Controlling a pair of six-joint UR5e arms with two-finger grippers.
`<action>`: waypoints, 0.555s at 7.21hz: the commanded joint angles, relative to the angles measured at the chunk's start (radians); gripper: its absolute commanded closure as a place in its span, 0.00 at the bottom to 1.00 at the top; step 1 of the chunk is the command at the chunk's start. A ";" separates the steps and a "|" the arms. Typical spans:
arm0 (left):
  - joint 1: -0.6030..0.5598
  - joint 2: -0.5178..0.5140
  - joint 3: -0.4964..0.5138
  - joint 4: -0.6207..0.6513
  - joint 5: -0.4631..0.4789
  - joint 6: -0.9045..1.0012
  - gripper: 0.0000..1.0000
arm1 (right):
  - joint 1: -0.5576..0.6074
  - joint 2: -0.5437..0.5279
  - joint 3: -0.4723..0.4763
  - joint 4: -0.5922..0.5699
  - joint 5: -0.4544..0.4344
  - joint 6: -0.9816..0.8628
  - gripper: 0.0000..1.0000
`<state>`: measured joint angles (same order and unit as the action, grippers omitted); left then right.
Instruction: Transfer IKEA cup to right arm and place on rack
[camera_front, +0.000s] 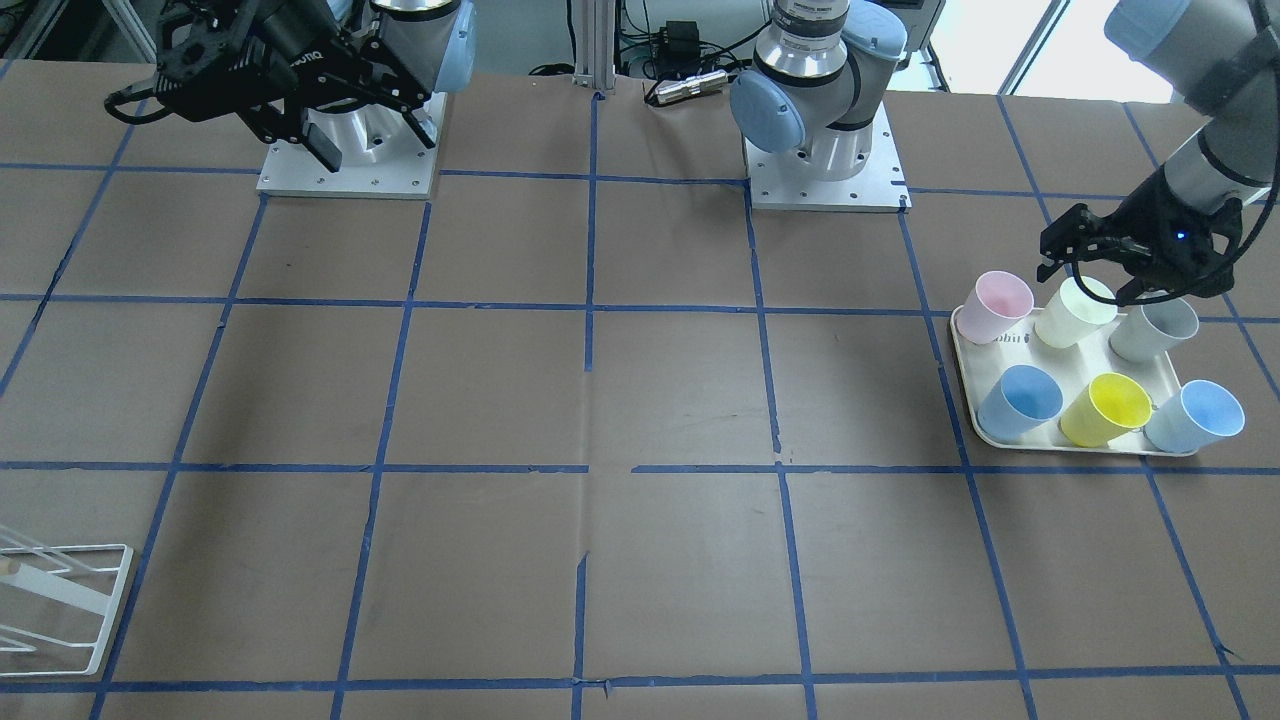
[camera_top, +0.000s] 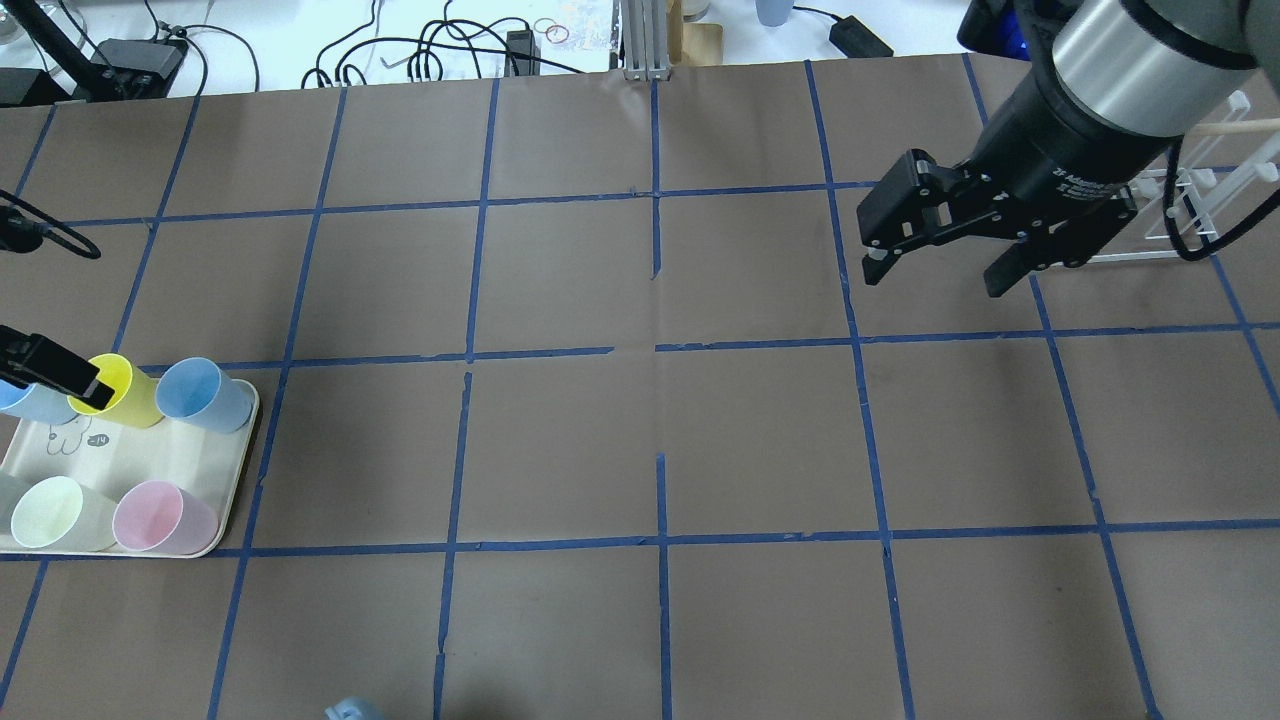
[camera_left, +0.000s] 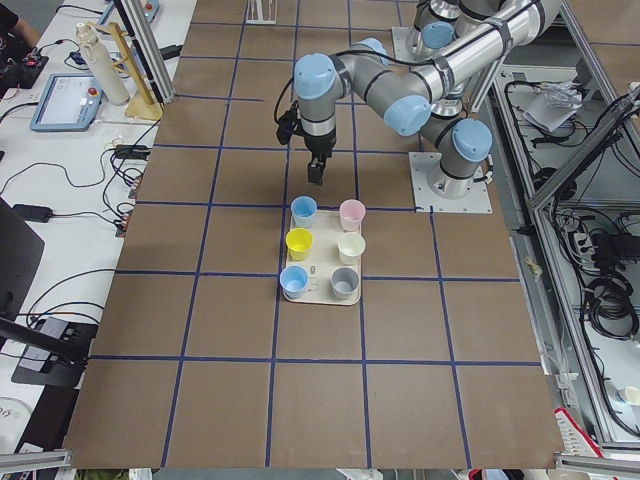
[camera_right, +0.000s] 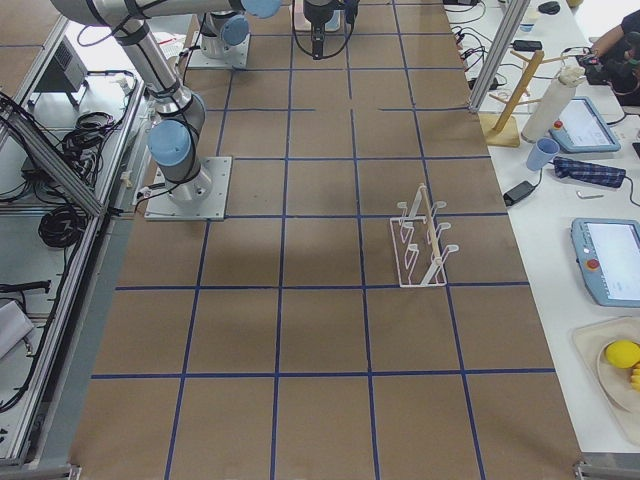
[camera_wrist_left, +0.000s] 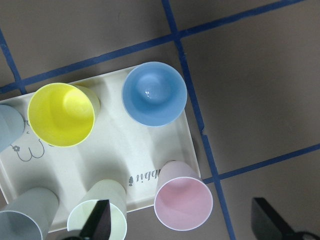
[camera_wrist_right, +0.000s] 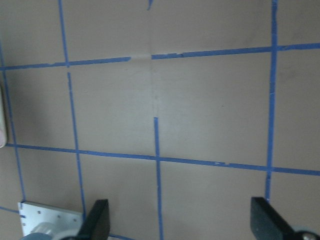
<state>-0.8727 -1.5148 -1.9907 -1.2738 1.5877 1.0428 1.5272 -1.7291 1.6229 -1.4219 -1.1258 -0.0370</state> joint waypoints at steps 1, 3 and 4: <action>0.030 0.007 -0.092 0.068 0.001 0.127 0.00 | -0.004 0.000 0.014 0.003 0.330 0.000 0.00; 0.096 0.007 -0.138 0.102 -0.003 0.259 0.00 | -0.012 0.000 0.063 0.001 0.533 -0.004 0.00; 0.092 0.007 -0.164 0.157 0.000 0.267 0.00 | -0.031 -0.001 0.107 0.001 0.649 -0.003 0.00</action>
<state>-0.7921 -1.5084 -2.1227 -1.1662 1.5866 1.2739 1.5135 -1.7295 1.6838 -1.4198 -0.6198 -0.0405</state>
